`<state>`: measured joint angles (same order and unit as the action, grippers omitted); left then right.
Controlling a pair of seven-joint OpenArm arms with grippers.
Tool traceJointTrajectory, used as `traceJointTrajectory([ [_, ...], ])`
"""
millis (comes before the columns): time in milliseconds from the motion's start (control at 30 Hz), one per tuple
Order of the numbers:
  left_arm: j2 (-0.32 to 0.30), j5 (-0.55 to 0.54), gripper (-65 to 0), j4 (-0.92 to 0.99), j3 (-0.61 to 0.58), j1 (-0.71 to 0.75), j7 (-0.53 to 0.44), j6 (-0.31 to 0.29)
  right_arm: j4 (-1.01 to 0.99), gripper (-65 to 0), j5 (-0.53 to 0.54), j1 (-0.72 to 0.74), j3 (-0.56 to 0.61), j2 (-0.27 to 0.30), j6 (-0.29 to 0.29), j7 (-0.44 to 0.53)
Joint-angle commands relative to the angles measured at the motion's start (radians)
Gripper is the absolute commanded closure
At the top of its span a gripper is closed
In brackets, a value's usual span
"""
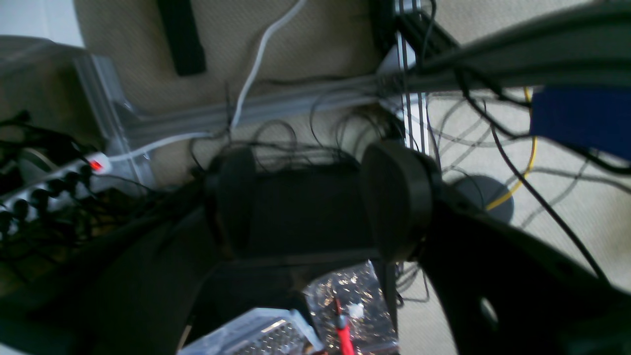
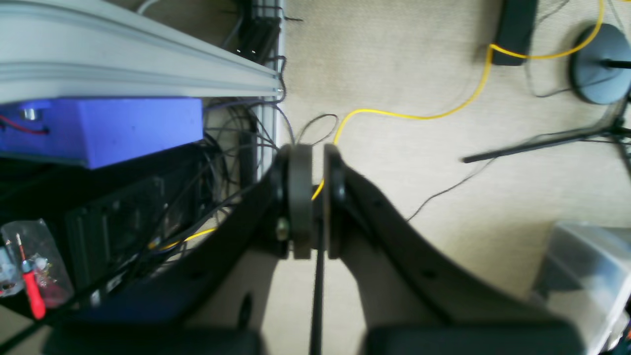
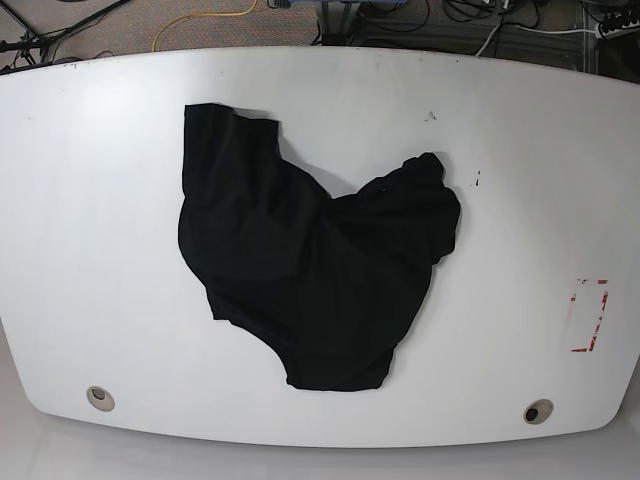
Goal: Fold the T-shirt properly
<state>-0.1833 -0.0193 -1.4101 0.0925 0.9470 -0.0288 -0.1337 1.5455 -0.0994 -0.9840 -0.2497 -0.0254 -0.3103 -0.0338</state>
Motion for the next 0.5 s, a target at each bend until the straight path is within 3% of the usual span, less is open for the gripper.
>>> traceJointTrajectory([
  [0, -0.002, 0.001, -34.0, -0.038, 0.019, 0.040, -0.014, 0.004, 0.059, -3.5, -0.001, -0.031, -0.005, -0.001, 0.000, -0.006],
  [467, 0.001, -0.004, -34.4, -0.235, 0.069, 0.167, -0.037, 0.007, 0.306, -3.7, 0.023, -0.148, -0.009, 0.001, -0.002, -0.057],
])
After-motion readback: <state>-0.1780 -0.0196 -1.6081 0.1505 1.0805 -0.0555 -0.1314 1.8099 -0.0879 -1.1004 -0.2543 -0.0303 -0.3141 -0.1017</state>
